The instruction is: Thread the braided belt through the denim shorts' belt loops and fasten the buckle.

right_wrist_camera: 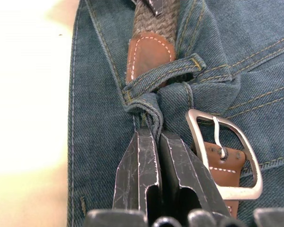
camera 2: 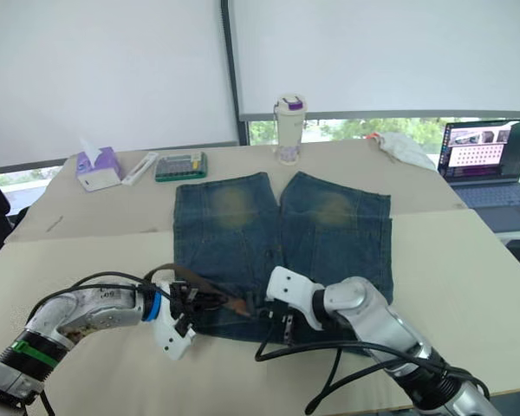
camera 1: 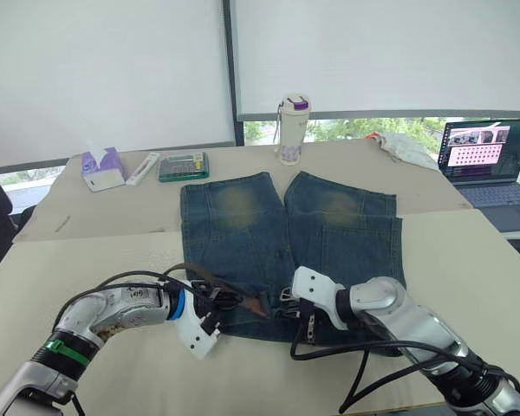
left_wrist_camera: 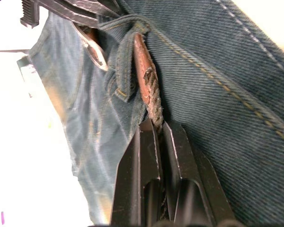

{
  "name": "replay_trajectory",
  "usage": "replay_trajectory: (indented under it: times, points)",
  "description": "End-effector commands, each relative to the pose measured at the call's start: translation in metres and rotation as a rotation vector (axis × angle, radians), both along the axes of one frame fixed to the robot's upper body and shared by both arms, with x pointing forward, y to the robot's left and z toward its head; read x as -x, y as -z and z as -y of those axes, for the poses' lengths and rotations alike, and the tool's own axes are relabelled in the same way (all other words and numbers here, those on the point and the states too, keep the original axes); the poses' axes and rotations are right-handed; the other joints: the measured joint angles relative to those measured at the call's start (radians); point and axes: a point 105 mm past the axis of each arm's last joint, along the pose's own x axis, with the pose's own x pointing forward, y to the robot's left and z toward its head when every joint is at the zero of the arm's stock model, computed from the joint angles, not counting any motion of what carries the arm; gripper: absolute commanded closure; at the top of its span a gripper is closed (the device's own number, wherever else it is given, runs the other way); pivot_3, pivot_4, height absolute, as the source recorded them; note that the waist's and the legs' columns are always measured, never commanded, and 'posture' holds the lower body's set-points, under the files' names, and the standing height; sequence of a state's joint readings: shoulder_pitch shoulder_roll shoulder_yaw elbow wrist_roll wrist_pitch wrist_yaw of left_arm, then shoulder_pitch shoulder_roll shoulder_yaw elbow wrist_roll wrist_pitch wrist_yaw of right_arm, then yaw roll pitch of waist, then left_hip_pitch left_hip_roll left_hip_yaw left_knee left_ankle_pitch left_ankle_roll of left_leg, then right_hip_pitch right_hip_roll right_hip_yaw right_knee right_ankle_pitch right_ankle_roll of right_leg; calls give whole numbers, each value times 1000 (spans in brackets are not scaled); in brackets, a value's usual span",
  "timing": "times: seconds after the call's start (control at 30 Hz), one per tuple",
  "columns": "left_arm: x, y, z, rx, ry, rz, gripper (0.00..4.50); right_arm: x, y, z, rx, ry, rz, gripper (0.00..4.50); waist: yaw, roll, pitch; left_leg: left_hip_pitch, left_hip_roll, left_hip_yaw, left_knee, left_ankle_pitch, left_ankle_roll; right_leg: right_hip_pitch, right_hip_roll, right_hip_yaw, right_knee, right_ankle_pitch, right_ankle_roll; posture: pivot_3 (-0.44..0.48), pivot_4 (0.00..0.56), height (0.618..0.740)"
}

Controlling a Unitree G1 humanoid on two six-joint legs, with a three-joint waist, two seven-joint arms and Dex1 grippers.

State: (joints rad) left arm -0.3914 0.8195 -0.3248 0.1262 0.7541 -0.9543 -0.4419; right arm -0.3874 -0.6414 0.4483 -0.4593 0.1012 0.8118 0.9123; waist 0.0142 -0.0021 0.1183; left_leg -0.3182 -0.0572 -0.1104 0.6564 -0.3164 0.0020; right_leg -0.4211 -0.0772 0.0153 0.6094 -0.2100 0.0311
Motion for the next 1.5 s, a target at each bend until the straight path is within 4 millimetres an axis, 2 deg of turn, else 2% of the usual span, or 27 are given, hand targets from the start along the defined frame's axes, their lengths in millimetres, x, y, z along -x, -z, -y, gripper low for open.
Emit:
replay_trajectory:
  times: [0.03, 0.2, 0.43, 0.7, 1.0, 1.07, 1.17, 1.27, 1.37, 1.5]
  points:
    - [-3, -32, 5, 131, 19, 93, 4500, 7, -8, -7, -41, -40, -17, 4488, 0, 0, 0, 0, 0, 0, 0, 0, 0, 0, 0, 0, 0, 0, 0, 0, 150, 740]
    - [1, -38, 6, 193, 25, 72, 4500, 12, -12, -9, -96, -40, -53, 4488, -2, 0, 0, 0, 0, 0, 0, 0, 0, 0, 0, 0, 0, 0, 0, 0, 150, 740]
    - [-2, -16, -2, 49, 17, 95, 4500, 5, -25, -16, -218, 10, -83, 4488, -3, 0, 0, 0, 0, 0, 0, 0, 0, 0, 0, 0, 1, 0, 0, 0, 150, 740]
    - [10, 1, -18, -27, 30, 40, 4500, 4, -29, -12, -245, 55, -126, 4488, -4, 0, 0, 0, 0, 0, 0, 0, 1, -1, 0, 0, 1, 0, 0, 0, 150, 740]
    - [6, -3, 15, 101, 31, 0, 4500, 9, -28, -18, -246, 36, -150, 4488, -2, 0, 0, 0, 0, 0, 0, -1, 1, 0, 0, 0, 1, 0, 0, 0, 150, 740]
    - [4, -4, 19, 146, 14, -24, 4500, 9, -27, -17, -244, 44, -158, 4488, -1, 0, 0, 0, 0, 0, 0, -1, 1, 0, 0, 0, 1, 0, 0, 0, 150, 740]
    - [0, -3, 15, 180, -37, -53, 4500, 7, -23, -12, -224, 74, -166, 4488, -1, 0, 0, 0, 0, 0, 1, -1, 1, 0, 0, 0, 1, 0, 0, 0, 150, 740]
    - [-6, 1, 4, 189, -102, -65, 4500, 3, -9, 4, -120, 112, -99, 4488, -1, 1, 0, 0, 0, 0, 1, -1, 1, 0, 0, 0, 1, 0, 0, 0, 150, 740]
    - [-10, 6, -7, 241, -184, -110, 4500, -10, -8, 13, -55, 107, 95, 4488, -1, 1, 0, 0, 0, 0, 1, -1, 1, 0, -1, 0, 1, 0, 0, 0, 150, 740]
    - [-9, 7, -8, 300, -219, -157, 4500, -5, -16, 11, -48, 18, 234, 3171, -3, 1, 0, 1, 0, 0, 1, 0, 1, 0, -1, 0, 1, 0, 1, 0, 150, 740]
